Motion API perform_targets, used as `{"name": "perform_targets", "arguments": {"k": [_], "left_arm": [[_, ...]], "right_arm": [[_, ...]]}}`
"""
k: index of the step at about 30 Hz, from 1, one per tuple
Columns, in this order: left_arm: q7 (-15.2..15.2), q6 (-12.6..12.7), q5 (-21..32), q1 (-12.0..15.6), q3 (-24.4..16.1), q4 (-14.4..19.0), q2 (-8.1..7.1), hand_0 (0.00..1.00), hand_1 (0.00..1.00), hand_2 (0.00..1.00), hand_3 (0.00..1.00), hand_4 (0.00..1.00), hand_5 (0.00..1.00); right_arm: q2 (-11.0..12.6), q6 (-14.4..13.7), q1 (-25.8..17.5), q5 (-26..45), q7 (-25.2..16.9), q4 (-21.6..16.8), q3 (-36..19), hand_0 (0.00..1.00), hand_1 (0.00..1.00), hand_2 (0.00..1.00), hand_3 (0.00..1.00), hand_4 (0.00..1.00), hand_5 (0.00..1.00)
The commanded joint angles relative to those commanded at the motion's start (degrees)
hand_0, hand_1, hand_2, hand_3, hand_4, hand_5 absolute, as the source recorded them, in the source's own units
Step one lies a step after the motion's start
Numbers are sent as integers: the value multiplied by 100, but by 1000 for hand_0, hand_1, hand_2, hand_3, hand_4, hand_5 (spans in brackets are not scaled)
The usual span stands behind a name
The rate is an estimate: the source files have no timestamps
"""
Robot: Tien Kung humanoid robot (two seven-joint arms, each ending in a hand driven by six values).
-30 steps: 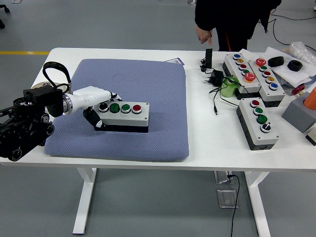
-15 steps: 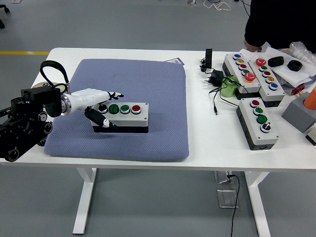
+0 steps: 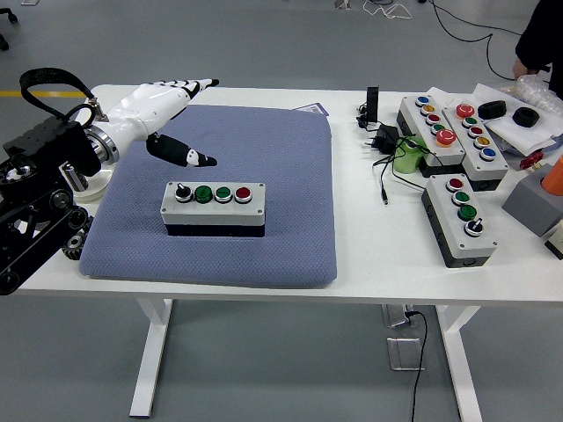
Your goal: Pick up the button,place it on the desk,press the button,press the button
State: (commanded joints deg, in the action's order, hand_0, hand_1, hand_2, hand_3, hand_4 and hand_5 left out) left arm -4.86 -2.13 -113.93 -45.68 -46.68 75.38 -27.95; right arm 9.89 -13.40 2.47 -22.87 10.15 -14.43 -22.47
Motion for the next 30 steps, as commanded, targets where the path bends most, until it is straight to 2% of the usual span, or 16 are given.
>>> {"name": "perform_targets", "arguments": {"k": [2, 3, 5, 8, 9, 14, 17, 22, 30], "left_arm": [[-89, -146, -335, -11, 34, 121, 5, 367, 360, 376, 822, 582, 2], [-136, -239, -451, -17, 65, 169, 9, 92, 124, 166, 789, 561, 2], [-208, -419, -548, -23, 111, 218, 17, 92, 124, 166, 789, 561, 2], [-370, -719, -414, -20, 207, 225, 41, 92, 124, 166, 789, 561, 2], [-408, -778, -370, -20, 228, 213, 53, 15, 36, 103, 785, 428, 2], [-560, -1008, 13, -20, 325, 122, 120, 15, 36, 103, 785, 428, 2], [-598, -1132, 230, -11, 456, 176, 122, 2, 16, 91, 796, 446, 2], [-636, -1289, 271, -4, 634, 358, 93, 3, 14, 91, 793, 469, 2], [-629, -1389, 377, 5, 828, 367, 54, 8, 12, 90, 790, 457, 2]], "right_arm": [[-1, -3, 5, -2, 1, -2, 4, 796, 765, 772, 619, 245, 197], [-1, -5, 10, -3, 2, -3, 8, 793, 764, 772, 619, 244, 189], [-2, -8, 18, -7, 3, -4, 12, 793, 764, 772, 619, 244, 189], [0, -16, 28, -24, 3, -8, -4, 793, 764, 772, 619, 244, 189], [1, -18, 30, -27, 2, -8, -6, 795, 764, 772, 619, 245, 190], [5, -16, 38, -62, 0, -10, -35, 795, 764, 772, 619, 245, 190], [4, -16, 39, -63, 1, -13, -34, 795, 764, 773, 619, 245, 190], [3, -18, 41, -46, 2, -13, -23, 794, 764, 771, 618, 244, 192], [7, -16, 43, -48, 3, -15, -28, 793, 764, 772, 619, 244, 189]]}}
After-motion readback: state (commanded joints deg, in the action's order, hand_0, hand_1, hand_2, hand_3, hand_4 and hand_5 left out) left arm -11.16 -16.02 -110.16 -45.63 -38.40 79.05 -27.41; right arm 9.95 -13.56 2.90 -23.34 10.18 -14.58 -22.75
